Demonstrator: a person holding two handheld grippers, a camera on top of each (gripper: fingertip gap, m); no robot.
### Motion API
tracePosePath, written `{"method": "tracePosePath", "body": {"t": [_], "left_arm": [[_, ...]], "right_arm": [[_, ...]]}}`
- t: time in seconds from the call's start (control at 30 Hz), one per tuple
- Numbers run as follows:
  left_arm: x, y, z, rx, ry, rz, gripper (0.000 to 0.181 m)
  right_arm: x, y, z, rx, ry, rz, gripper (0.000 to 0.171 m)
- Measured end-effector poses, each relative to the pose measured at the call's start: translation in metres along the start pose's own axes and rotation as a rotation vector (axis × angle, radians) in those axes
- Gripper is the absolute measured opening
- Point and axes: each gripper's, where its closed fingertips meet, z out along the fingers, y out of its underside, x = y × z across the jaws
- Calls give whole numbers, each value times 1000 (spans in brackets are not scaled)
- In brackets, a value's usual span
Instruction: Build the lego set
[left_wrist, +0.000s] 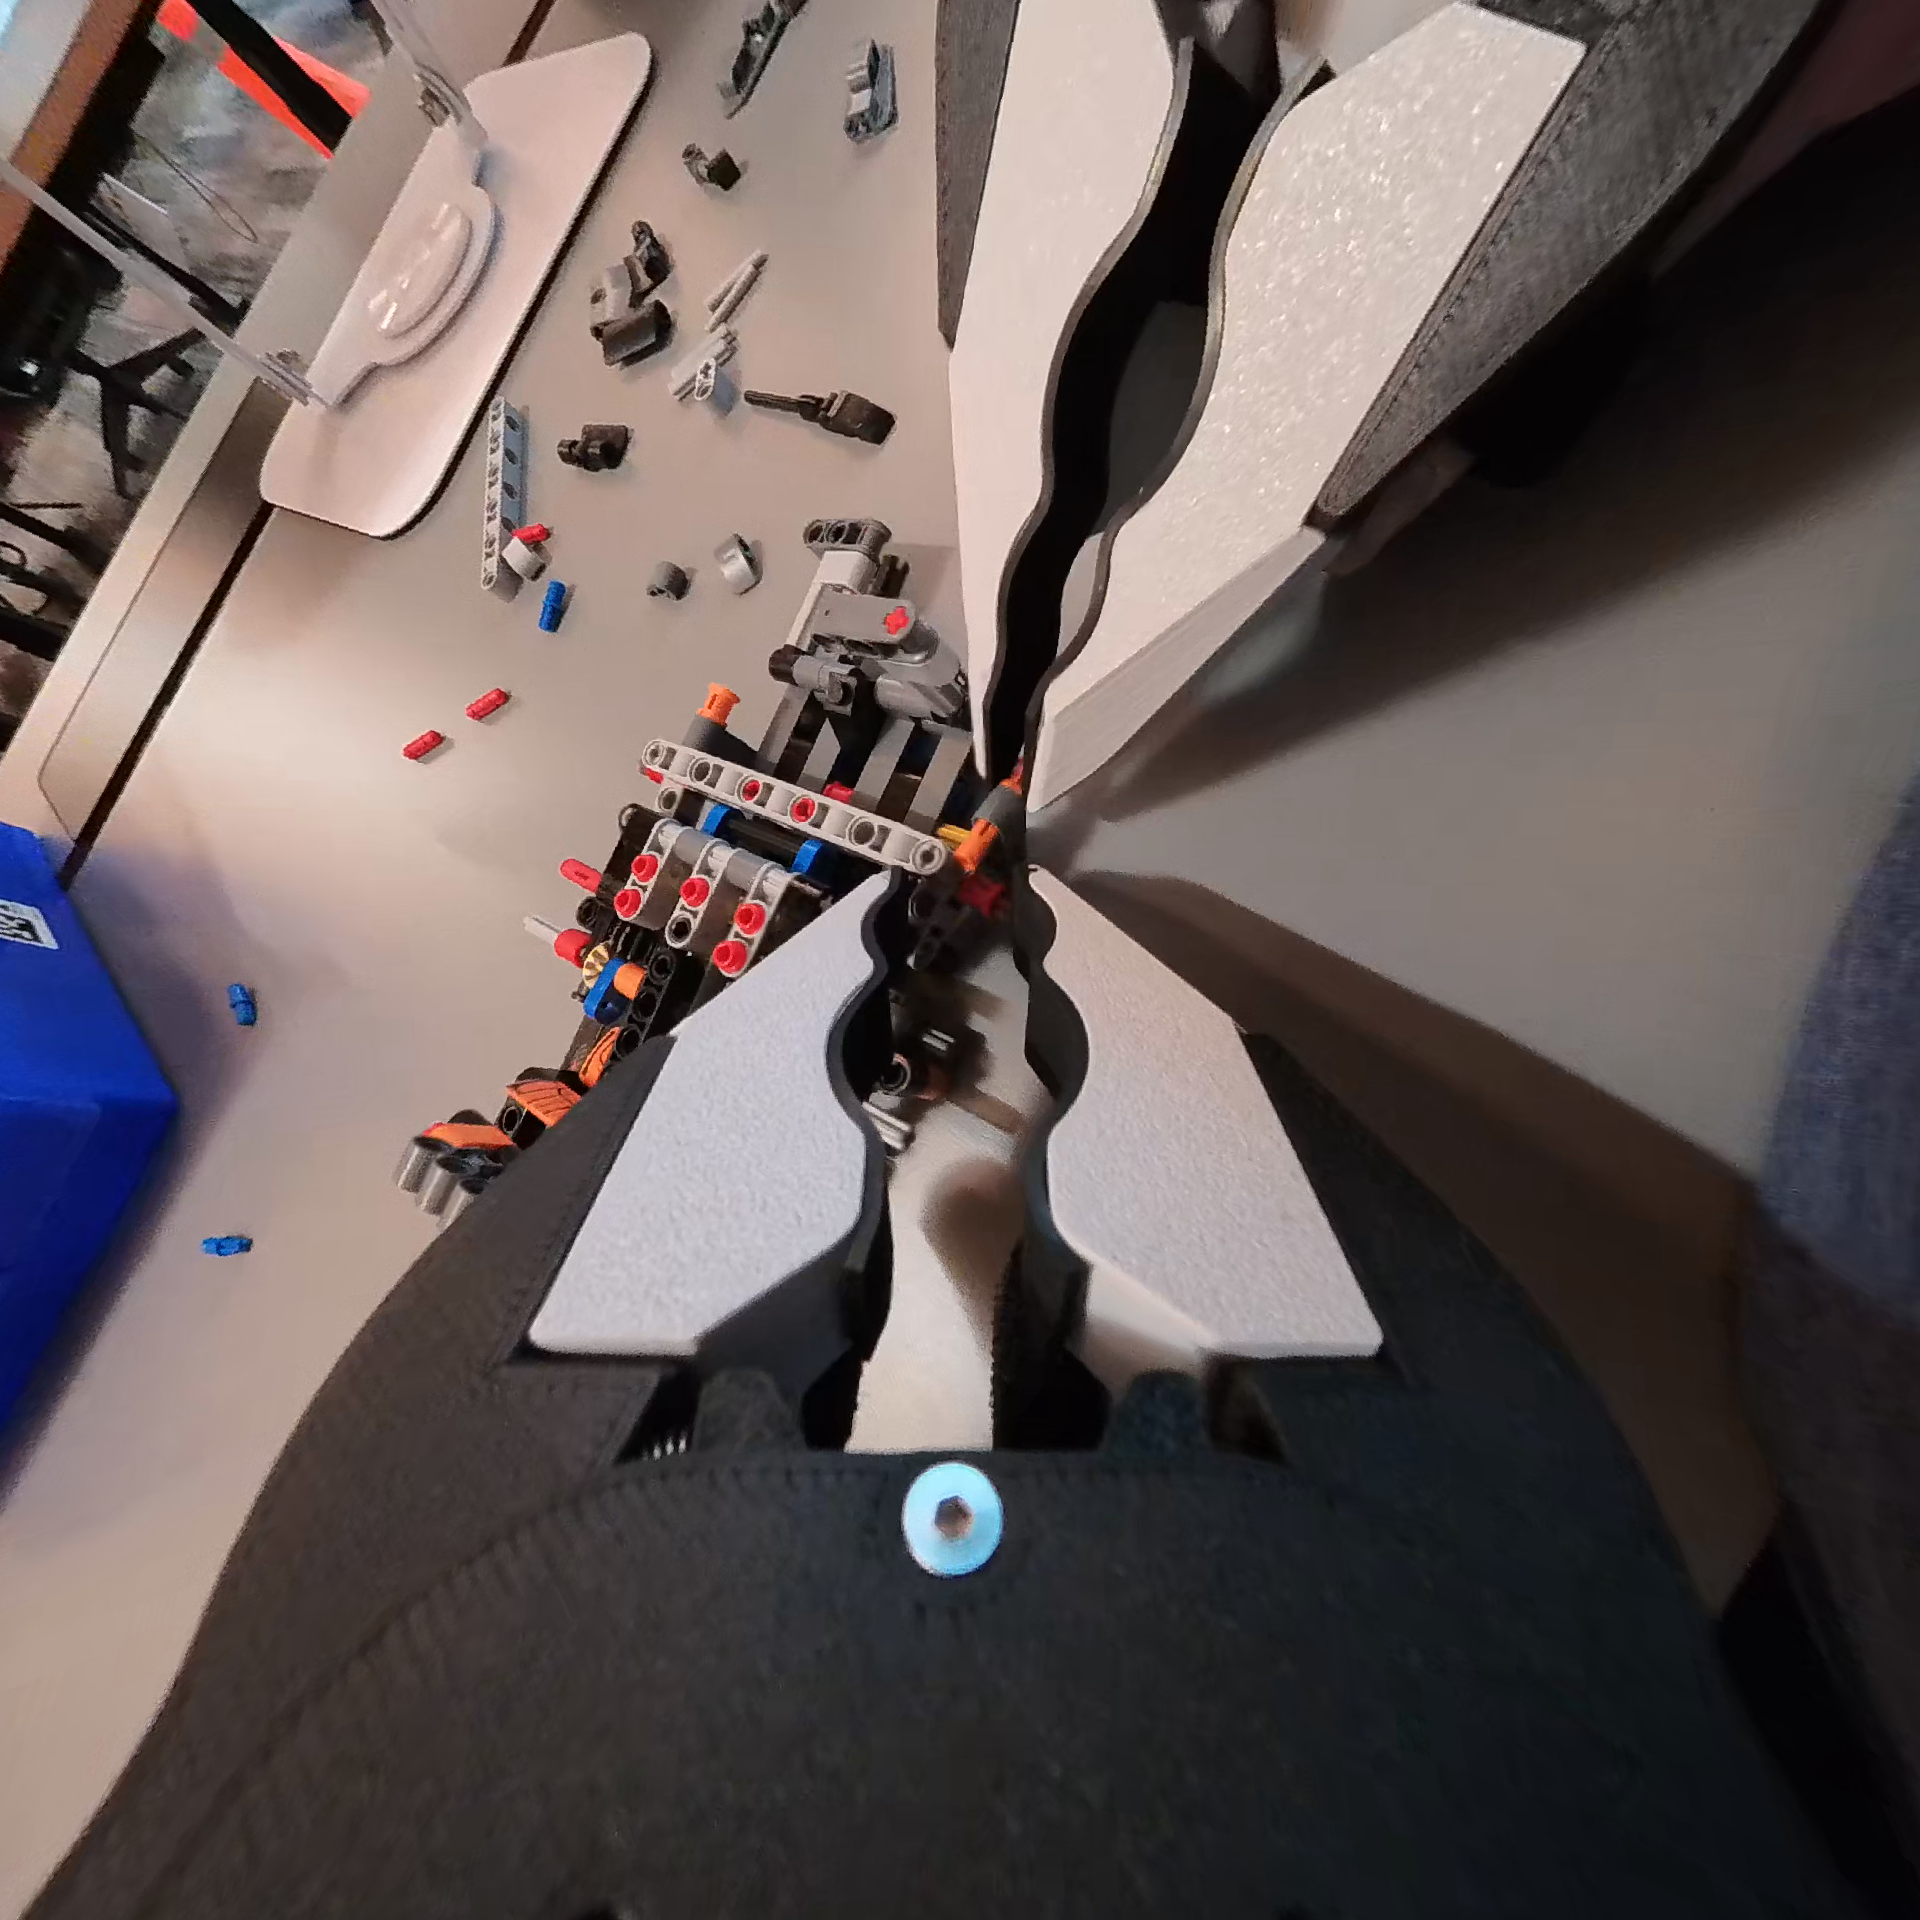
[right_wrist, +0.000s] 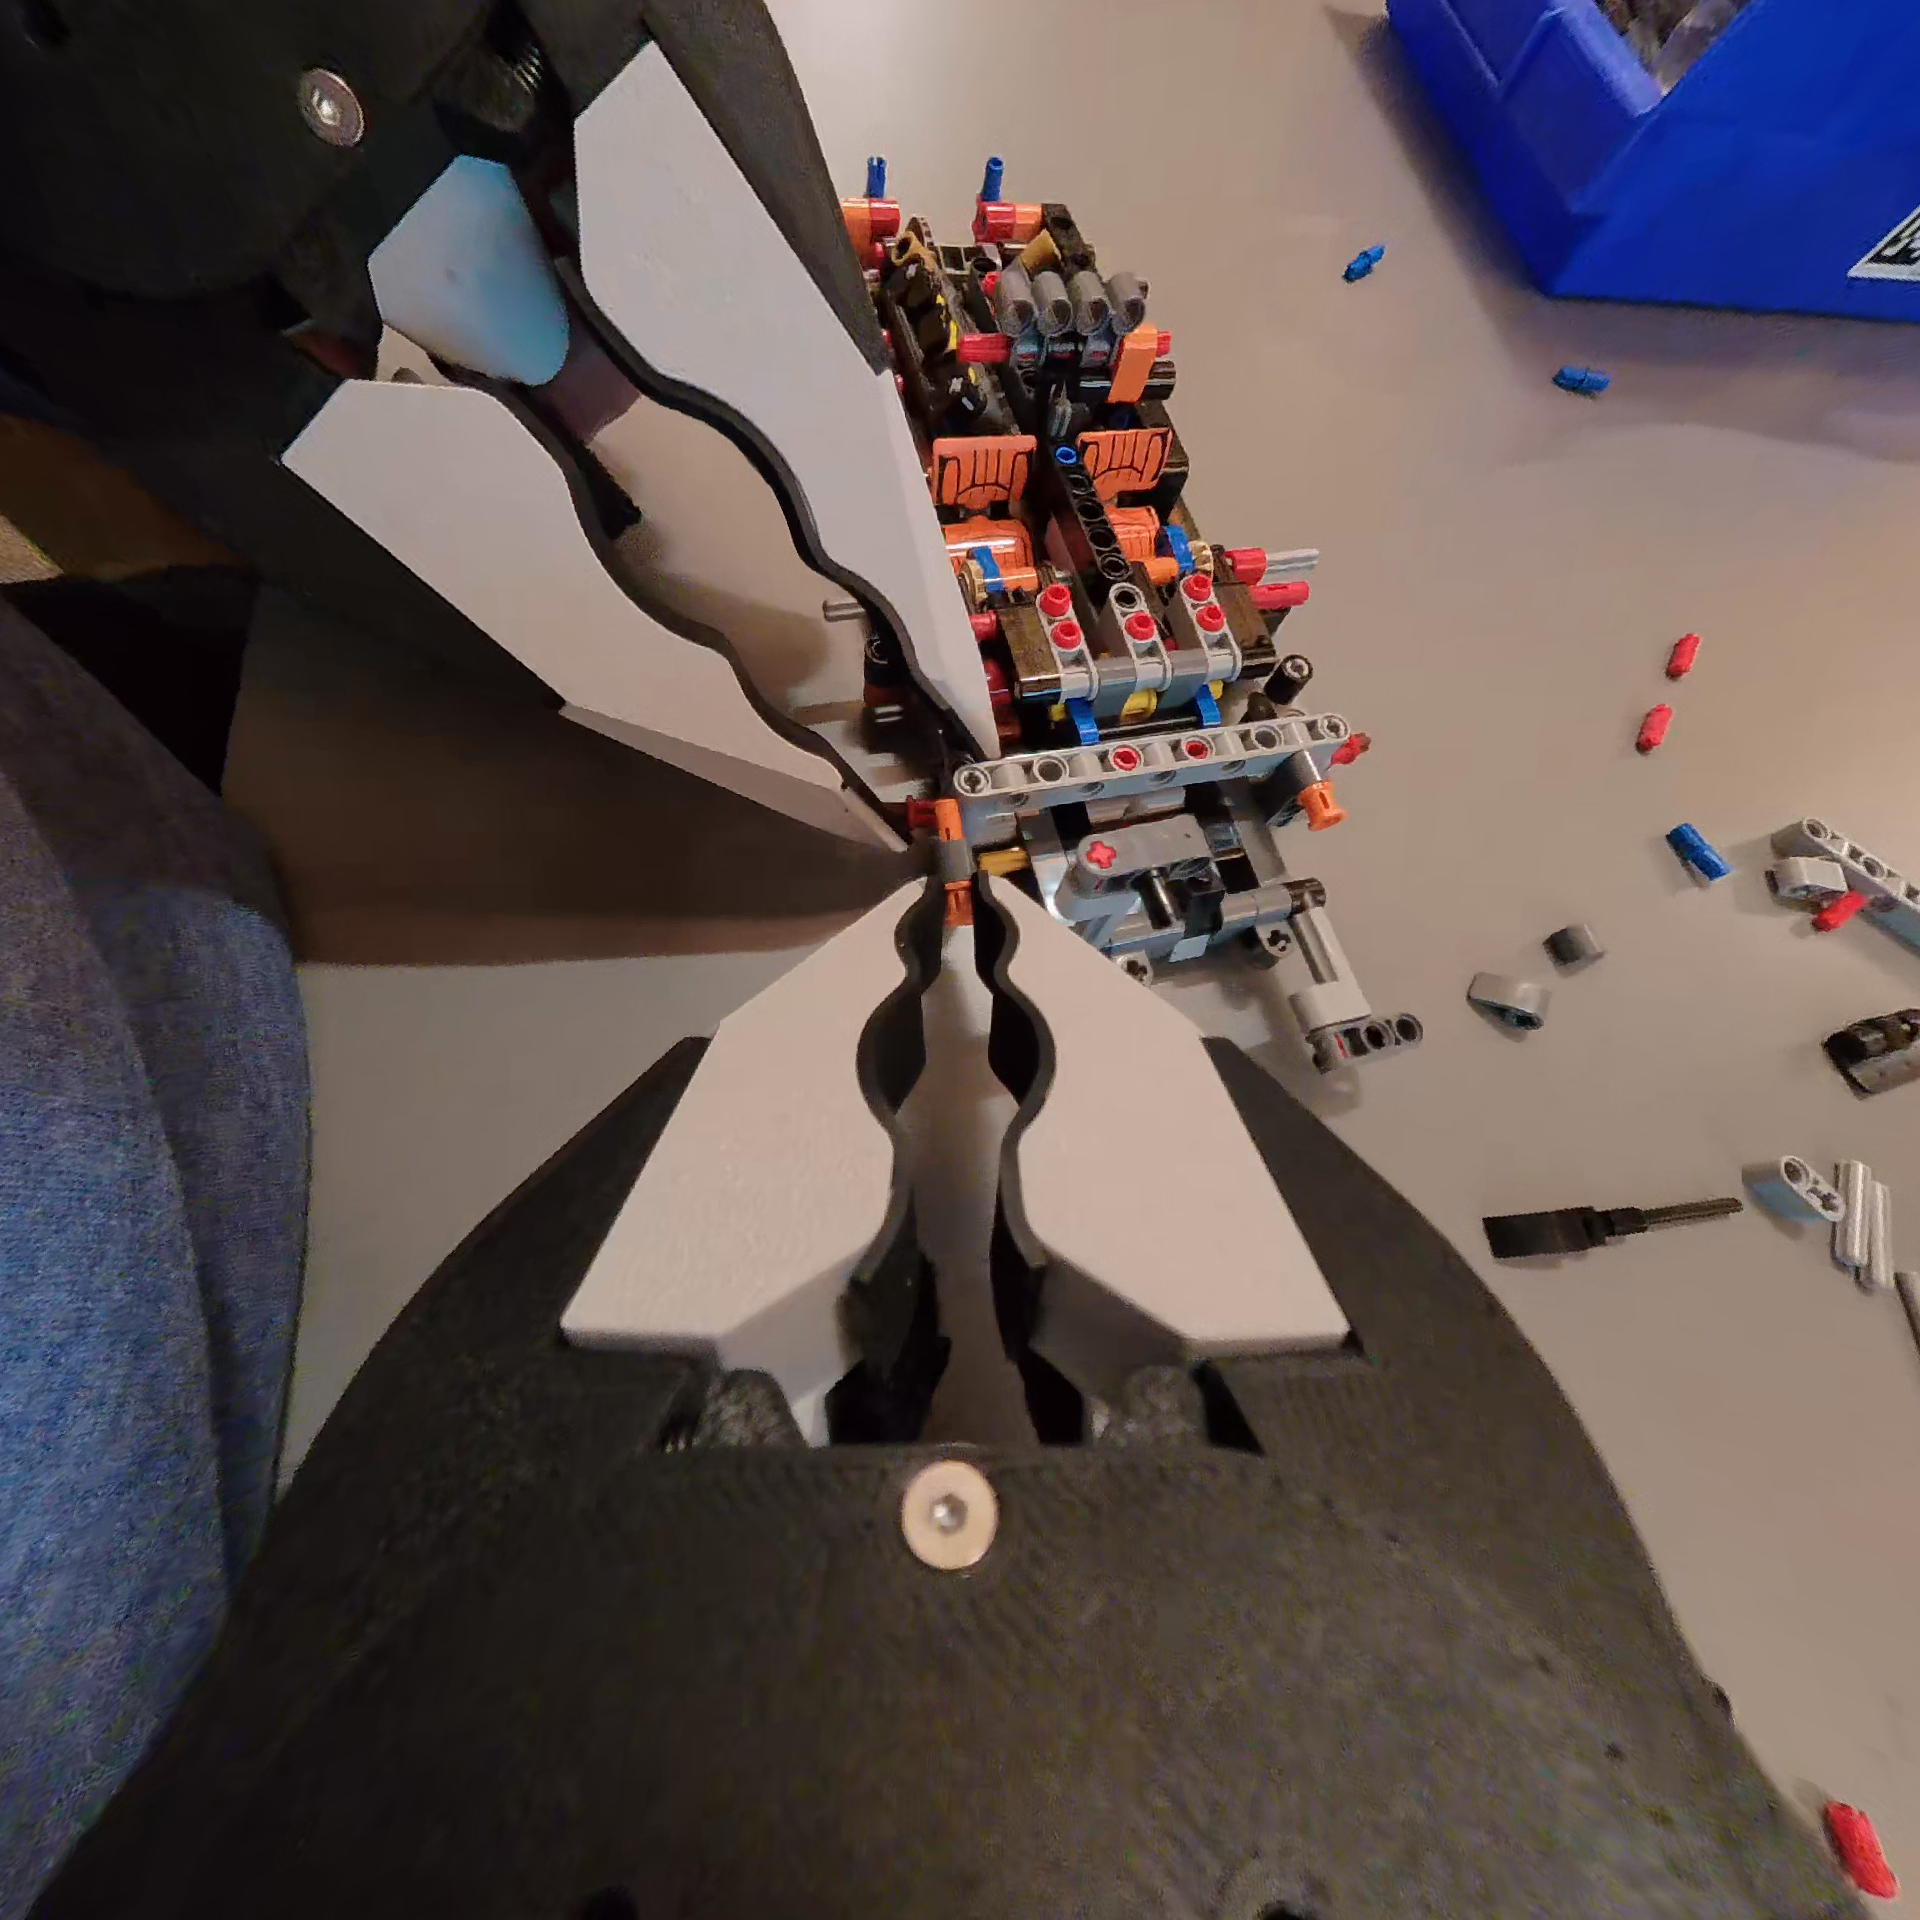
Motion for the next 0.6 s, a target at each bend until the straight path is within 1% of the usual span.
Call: {"method": "tracePosePath", "body": {"t": [0.33,0.43,0.6], "left_arm": [[-2,1,3,7,2,-5,17],[-2,1,3,10,2,-10,17],[-2,1,3,10,0,-16,17]], "right_arm": [[4,1,1,-3,8,-19,3],[2,0,0,14,-16,-53,3],[6,6,1,-8,-48,-87,3]]}}
